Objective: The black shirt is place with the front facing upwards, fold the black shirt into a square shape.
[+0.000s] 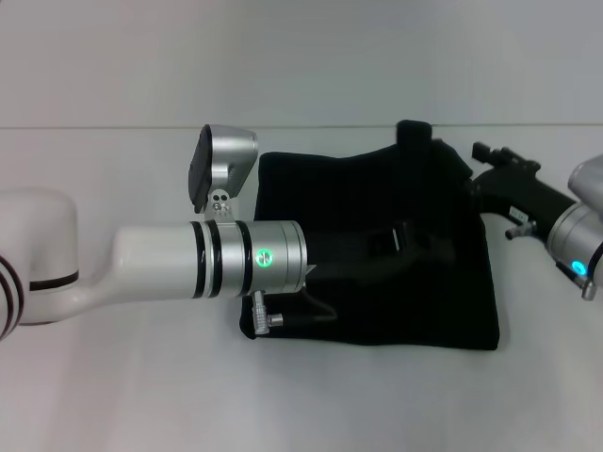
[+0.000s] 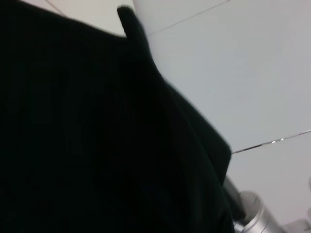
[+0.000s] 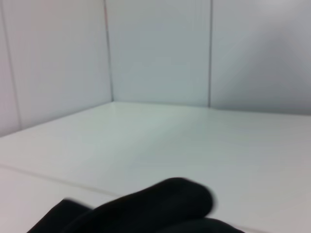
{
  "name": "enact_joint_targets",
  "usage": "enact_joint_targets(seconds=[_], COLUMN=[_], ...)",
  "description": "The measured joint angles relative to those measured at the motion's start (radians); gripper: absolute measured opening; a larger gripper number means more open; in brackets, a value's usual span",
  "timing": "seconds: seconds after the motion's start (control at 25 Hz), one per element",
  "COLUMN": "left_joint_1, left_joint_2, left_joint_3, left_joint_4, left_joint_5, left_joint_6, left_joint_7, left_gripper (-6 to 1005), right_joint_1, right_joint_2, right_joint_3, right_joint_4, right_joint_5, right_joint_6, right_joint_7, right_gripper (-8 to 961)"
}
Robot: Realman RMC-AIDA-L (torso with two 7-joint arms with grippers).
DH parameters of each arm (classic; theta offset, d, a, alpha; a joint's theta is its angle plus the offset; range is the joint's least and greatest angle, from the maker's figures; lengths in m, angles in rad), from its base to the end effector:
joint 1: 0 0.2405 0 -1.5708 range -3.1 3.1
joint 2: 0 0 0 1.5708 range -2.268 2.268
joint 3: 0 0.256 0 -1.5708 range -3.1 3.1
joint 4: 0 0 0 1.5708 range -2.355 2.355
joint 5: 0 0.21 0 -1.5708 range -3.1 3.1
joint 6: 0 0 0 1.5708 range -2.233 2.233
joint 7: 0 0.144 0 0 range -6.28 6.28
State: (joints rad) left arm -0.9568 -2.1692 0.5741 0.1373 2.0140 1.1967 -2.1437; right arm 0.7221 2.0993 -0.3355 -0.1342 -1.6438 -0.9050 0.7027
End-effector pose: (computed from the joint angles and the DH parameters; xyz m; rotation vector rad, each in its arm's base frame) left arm -0.1486 0.3675 -0.1236 2.2715 1.8314 0.8076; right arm 0.2785 0.4014 -0.0447 -2.0757 0.6387 0.6028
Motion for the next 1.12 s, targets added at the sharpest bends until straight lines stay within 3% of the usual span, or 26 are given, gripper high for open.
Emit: enact_joint_targets(seconds=[0.56, 0.92, 1.12], left_joint_1=[-0.014, -0.034, -0.063], left_joint_2=[-0.009, -0.009, -0.009], left_joint_3=[0.041, 0.033, 0.032], left_joint_4=[-0.073, -0.090, -0.108], left_joint_5=[0.001, -0.006, -0.007], left_joint_6=[-0.232, -0.186, -0.110], left_joint_7=[0.051, 0.105, 0.208], left_gripper=[48, 49, 318], right_joint_1=[0.006, -0.096, -0.177], right_joint_2=[0.000, -0.002, -0.002], right_joint_3=[0.000, 0.001, 0.001], right_joint_4=[-0.027, -0.026, -0.010], right_joint_5=[0.025, 0.220, 0.346], right_joint_6=[0.076, -0.033, -0.149], right_joint_7=[0.000, 0.000, 0.001], right_gripper=[778, 778, 777])
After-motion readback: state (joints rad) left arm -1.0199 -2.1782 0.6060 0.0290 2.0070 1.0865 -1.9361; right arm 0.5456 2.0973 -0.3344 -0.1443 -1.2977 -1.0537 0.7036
